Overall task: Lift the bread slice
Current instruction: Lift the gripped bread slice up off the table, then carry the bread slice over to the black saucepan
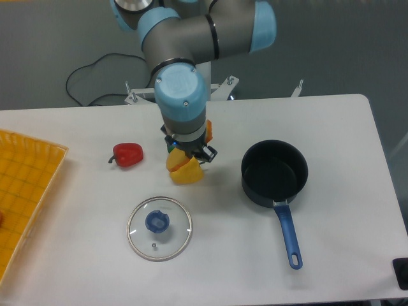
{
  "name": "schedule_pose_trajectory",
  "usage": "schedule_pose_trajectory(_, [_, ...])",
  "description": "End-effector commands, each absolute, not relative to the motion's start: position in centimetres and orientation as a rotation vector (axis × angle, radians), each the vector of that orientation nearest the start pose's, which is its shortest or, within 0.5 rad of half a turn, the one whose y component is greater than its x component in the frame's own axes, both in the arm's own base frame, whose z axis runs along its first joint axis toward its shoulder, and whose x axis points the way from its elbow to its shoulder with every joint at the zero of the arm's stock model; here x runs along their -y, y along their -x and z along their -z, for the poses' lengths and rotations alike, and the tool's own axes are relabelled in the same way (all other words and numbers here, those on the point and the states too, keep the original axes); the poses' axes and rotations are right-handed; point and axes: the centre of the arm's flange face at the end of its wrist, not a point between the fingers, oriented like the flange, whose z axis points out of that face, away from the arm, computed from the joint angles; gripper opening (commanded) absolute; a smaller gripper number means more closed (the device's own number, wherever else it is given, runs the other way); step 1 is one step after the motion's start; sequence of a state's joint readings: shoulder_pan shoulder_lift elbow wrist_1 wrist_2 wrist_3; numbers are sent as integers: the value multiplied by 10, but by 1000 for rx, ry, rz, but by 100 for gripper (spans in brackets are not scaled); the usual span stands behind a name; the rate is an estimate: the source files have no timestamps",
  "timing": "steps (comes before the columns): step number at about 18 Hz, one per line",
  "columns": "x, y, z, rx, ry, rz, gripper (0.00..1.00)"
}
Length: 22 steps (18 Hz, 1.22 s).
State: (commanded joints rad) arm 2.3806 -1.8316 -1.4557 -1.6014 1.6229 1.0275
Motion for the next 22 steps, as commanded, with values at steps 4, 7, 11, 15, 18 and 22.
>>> schedule_pose_trajectory(4, [-481,339,-407,-411,3252,170,0])
schedule_pose_trajectory(7, [-475,347,-406,-413,3249,174,0])
schedule_pose_trajectory(11, [-471,355,-403,-445,3241,181,0])
schedule_pose_trajectory(15, [-465,367,-399,-439,3239,188,0])
schedule_pose_trajectory(18, [-457,375,-400,-462,3234,195,0])
schedule_pose_trajectory(22, [-456,373,-396,-482,3231,206,0])
